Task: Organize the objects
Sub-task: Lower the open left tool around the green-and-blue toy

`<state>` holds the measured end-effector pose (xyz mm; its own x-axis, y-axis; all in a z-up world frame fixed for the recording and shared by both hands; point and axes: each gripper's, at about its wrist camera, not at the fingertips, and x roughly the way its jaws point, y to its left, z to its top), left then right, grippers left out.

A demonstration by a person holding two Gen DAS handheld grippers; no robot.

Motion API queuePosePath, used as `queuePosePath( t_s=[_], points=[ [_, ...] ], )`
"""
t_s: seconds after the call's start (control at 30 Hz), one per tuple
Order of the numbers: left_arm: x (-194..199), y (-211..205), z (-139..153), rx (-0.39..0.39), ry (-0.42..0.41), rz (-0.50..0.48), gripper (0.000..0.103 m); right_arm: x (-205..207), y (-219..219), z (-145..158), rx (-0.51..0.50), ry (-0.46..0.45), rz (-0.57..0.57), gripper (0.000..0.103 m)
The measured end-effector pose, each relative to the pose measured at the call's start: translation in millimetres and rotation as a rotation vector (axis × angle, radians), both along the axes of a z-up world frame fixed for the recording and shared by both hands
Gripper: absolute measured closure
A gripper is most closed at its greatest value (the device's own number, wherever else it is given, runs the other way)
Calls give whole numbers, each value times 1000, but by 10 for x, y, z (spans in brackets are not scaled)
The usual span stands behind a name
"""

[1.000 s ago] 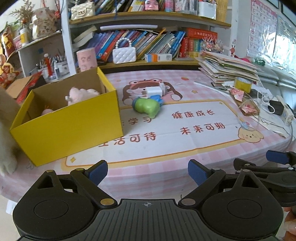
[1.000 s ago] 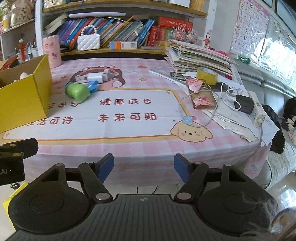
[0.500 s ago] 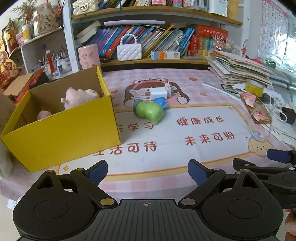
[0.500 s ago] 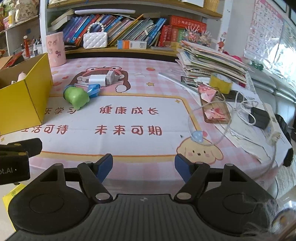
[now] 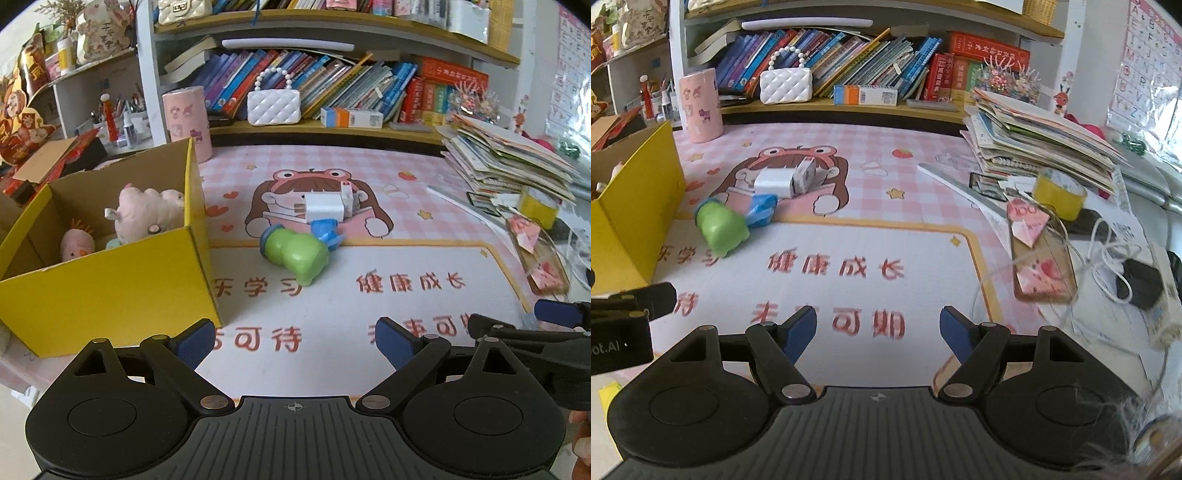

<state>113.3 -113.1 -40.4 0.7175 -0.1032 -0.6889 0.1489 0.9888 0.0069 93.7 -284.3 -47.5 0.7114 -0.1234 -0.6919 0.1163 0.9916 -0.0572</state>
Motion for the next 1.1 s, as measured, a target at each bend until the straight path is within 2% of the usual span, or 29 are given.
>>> queuePosePath(
  t_s=[0.3,0.4,0.47,0.83,1.1],
  points=[
    [302,-232,23,18,-17,47,11,420,-204,40,52,-35,38,32],
    [432,-309,-23,31,-4,59,16,563,-282,41,76,-42,39,33],
    [550,-346,-78,46,22,75,26,667,-319,27,96,-33,42,34],
    [1070,-520,-186,71,42,152,39,1053,-400,27,178,-46,87,46],
    [1404,-496,-399,68,101,228,40,1217,-459,14,195,-38,120,47]
  ],
)
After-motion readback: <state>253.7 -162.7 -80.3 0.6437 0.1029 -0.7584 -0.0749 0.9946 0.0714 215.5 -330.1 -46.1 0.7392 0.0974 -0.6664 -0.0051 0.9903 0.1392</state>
